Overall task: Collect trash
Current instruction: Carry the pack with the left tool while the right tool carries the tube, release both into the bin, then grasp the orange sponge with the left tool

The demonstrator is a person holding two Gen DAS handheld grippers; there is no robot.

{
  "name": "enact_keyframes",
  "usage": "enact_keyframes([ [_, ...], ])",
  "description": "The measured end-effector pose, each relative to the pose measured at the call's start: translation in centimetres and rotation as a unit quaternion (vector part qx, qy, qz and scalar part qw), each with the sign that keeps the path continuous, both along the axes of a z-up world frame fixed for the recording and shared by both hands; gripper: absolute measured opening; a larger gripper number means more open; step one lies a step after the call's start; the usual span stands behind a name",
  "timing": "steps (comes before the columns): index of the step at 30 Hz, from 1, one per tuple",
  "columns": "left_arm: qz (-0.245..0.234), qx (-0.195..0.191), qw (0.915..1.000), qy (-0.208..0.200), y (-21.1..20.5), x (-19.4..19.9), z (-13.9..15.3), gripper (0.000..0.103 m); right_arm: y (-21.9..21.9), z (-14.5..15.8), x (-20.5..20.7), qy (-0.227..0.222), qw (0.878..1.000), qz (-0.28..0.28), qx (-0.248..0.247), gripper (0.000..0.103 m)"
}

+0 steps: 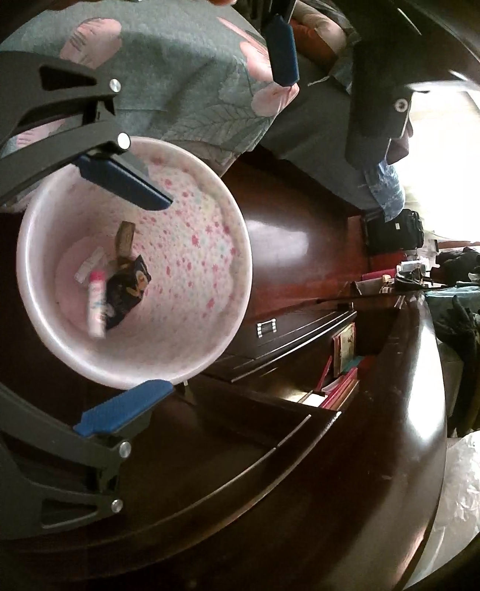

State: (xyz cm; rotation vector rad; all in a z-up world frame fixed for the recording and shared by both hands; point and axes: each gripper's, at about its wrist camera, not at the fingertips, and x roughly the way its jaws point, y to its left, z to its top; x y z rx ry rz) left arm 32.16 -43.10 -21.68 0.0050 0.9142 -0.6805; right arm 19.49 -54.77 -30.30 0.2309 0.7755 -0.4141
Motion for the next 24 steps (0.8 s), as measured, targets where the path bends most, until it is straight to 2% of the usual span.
enact_keyframes([
  [6,0.022,0.011,0.9995,-0.021,2.3,-1.1,0.8,0.099,0.9,0.8,-1.3,-0.005,1.000,0.004,0.012,0.097],
  [10,0.049,0.026,0.9975,-0.045,5.9,-2.9,1.8,0.099,2.6,2.3,-2.7,-0.014,0.999,0.021,0.028,0.097],
  [14,0.090,0.058,0.9914,-0.075,10.2,-5.0,2.6,0.099,5.4,4.3,-4.1,-0.026,0.998,0.046,0.041,0.099],
  [19,0.162,0.092,0.9785,-0.088,16.6,-6.2,2.9,0.099,9.4,6.3,-4.9,-0.032,0.995,0.088,0.033,0.099],
  [24,0.244,0.121,0.9599,-0.065,22.1,-5.3,1.9,0.099,13.6,8.4,-5.1,-0.043,0.990,0.133,0.019,0.099],
])
